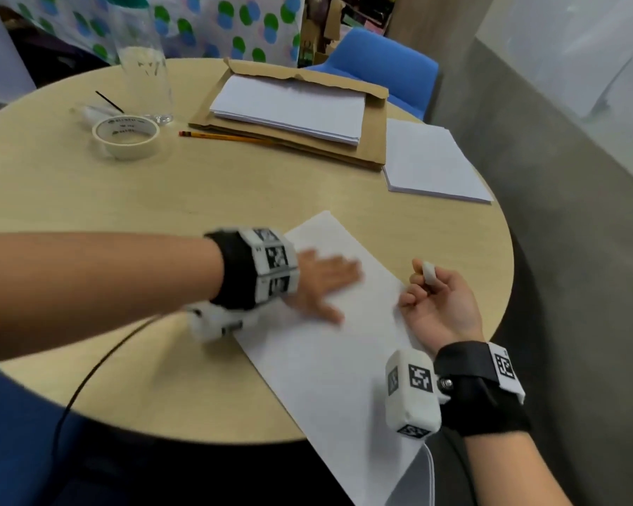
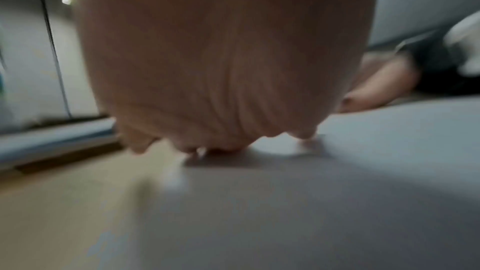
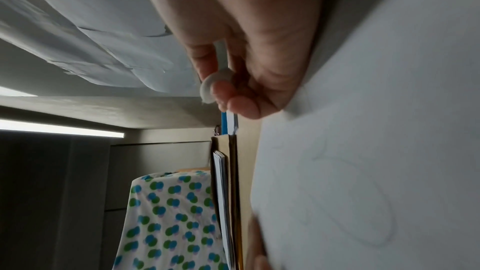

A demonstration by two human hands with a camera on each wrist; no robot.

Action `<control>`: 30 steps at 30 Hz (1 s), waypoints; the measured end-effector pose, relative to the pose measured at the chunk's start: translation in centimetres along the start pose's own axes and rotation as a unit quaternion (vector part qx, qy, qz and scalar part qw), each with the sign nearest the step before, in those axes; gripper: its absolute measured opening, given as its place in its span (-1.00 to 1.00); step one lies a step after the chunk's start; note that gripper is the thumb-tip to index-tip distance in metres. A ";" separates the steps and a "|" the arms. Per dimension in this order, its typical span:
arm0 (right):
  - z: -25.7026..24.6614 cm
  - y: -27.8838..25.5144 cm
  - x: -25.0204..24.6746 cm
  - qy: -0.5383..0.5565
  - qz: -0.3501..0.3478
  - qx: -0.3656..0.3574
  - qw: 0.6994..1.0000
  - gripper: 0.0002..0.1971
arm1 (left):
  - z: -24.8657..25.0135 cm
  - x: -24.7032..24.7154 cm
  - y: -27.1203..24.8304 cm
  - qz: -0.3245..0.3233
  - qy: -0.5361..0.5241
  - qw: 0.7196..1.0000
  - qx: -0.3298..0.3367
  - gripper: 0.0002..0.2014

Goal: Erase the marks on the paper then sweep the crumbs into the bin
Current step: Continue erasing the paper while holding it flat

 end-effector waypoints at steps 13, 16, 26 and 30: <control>-0.1 0.3 -0.3 0.021 0.025 -0.035 0.999 -0.80 | 0.7 0.6 -0.2 -0.016 0.007 0.999 0.036 -0.34; -0.1 0.2 -0.4 0.031 0.031 -0.045 0.998 -0.80 | -9.0 1.2 -0.8 -0.036 -0.014 0.979 -0.198 -0.25; -0.3 0.4 -0.4 0.038 0.067 -0.105 0.992 -0.81 | -0.8 -2.2 0.0 0.042 -0.084 0.996 0.001 -0.43; -0.7 0.0 -0.7 0.045 0.083 -0.138 0.986 -0.81 | -6.1 -1.6 1.9 0.009 -0.016 0.996 -0.091 -0.36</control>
Point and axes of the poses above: each hand's wrist, its own y-axis towards the middle knuckle, its own x-axis out of the palm, z = x × y, the point moved 8 cm from there along y, towards the middle knuckle, and after that the axes turned 15 degrees about y, right-handed, at the moved point
